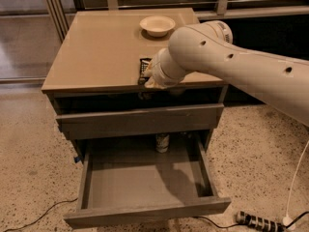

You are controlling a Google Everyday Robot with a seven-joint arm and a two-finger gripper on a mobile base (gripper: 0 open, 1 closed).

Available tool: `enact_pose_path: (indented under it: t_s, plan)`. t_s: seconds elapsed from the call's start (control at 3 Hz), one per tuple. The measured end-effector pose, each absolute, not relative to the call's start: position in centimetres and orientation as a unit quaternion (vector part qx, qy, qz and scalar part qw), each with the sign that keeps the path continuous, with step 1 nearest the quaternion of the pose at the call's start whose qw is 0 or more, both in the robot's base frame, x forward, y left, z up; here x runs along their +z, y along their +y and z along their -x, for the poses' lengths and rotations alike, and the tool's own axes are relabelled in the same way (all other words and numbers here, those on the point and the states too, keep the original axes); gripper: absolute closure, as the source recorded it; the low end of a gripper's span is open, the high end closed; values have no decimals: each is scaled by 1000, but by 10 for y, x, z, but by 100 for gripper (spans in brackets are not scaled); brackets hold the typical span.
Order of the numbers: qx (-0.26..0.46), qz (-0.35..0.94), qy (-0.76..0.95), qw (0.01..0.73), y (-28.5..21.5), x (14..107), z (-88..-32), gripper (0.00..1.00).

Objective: Place rxbar chocolate into middle drawer

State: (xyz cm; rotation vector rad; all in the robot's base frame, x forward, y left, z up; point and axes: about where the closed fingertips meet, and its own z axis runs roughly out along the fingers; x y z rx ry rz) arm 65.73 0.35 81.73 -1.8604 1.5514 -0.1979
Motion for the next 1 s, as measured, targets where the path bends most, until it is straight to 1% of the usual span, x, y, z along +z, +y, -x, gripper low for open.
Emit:
enact_pose_path:
  t_s: [0.67, 1.0]
  plan:
    - [-81, 717, 600, 346, 2, 818, -656, 100]
    - [-81, 717, 600, 346, 2, 818, -656, 100]
